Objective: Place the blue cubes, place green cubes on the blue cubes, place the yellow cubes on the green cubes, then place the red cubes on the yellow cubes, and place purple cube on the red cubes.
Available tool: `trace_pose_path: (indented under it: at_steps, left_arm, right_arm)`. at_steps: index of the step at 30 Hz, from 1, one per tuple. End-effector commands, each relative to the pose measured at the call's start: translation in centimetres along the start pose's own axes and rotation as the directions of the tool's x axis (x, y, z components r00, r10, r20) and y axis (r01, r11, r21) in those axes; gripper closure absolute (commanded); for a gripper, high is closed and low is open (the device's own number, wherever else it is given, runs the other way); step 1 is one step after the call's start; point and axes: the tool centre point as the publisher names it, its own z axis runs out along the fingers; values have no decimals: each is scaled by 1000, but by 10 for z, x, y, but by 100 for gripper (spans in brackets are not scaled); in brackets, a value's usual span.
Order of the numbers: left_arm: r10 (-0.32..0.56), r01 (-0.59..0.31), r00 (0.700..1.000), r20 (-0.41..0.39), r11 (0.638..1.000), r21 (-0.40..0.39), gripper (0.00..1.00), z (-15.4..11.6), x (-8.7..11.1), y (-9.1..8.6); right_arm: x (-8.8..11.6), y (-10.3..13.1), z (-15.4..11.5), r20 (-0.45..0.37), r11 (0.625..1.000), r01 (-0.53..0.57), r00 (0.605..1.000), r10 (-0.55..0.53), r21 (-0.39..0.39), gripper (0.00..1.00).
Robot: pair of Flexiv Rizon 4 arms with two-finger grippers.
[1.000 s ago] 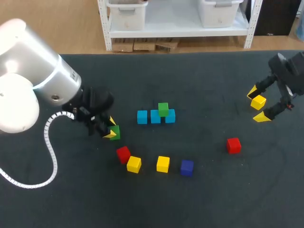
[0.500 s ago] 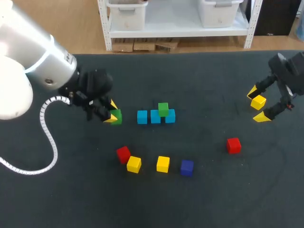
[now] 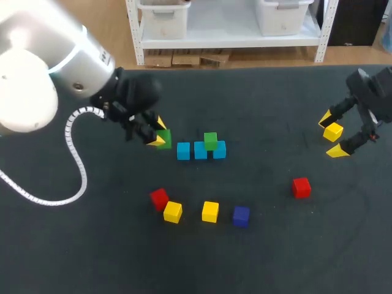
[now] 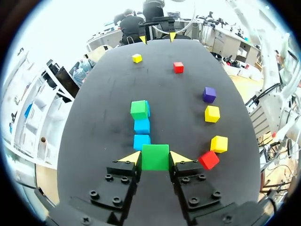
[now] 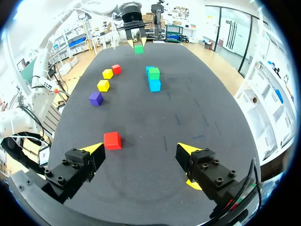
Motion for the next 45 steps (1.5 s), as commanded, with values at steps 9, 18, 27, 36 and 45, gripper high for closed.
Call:
trace_pose_path:
  at_steps: [9,18,27,36,45]
  left_arm:
    - [14,-14,1000,6,999,50,100,30,-15,26]
    - [16,-17,1000,27,997,69,100,45,-21,28]
    - [15,-17,1000,17,997,79,100,54,-22,31]
    - [12,-14,1000,21,996,83,100,60,-24,34]
    - [8,-10,1000,24,996,87,100,63,-25,35]
  right_arm:
    - [0,1,0,2,1000,1,1000,-1,1,0]
    - [0,1,0,2,1000,1,1000,-1,1,0]
    - [0,1,0,2,1000,1,1000,-1,1,0]
    - [0,1,0,2,1000,1,1000,-1,1,0]
    - [0,1,0,2,1000,1,1000,-1,1,0]
